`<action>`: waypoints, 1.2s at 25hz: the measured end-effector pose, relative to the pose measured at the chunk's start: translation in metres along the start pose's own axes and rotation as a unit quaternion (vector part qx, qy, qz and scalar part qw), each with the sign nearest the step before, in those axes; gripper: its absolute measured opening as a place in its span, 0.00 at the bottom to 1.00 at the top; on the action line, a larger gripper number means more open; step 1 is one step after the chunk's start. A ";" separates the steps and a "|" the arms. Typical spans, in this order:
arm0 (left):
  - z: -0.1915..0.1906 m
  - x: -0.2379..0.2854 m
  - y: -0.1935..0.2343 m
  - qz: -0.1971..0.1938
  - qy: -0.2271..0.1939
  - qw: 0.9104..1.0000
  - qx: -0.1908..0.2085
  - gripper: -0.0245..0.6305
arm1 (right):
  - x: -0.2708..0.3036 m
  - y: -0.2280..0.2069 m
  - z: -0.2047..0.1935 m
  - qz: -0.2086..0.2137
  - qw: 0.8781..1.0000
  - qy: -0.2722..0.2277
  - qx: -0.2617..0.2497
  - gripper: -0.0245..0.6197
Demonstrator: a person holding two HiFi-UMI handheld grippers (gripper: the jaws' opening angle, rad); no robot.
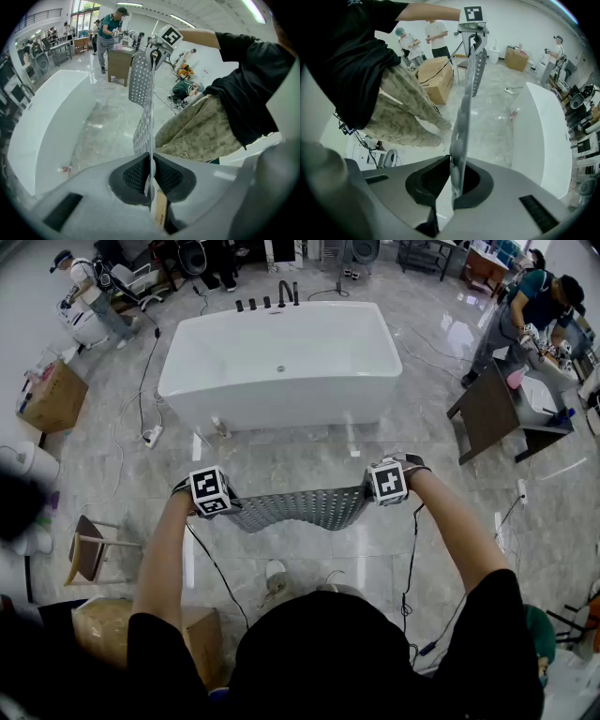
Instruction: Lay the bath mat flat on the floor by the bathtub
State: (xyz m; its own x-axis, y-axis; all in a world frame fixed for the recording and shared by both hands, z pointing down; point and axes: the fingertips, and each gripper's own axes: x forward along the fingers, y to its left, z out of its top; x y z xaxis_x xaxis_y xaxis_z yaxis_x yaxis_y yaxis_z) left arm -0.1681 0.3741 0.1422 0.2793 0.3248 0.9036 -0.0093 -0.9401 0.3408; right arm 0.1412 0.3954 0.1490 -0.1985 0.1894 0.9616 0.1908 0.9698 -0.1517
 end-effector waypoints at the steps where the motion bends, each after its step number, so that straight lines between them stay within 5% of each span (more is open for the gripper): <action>1: 0.002 0.000 -0.002 -0.003 -0.001 1.000 0.001 0.08 | 0.000 0.000 -0.001 -0.002 1.000 -0.003 -0.003 0.07; 12: 0.013 -0.002 -0.009 0.010 0.010 1.000 -0.006 0.08 | 0.004 0.013 -0.015 -0.001 0.999 -0.011 0.036 0.07; 22: 0.035 0.007 -0.015 0.016 -0.019 0.999 -0.044 0.08 | -0.001 0.014 -0.031 -0.034 0.999 -0.020 0.015 0.07; 30: 0.048 0.008 0.031 -0.003 -0.029 0.999 -0.036 0.08 | 0.000 -0.015 -0.052 -0.031 0.998 -0.020 0.047 0.08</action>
State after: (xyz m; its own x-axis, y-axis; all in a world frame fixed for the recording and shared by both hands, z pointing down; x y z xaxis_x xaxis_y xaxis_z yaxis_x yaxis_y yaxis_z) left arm -0.1200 0.3424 0.1479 0.3348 0.3217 0.8857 -0.0754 -0.9278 0.3655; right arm 0.1884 0.3728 0.1634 -0.2454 0.1327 0.9603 0.0859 0.9897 -0.1148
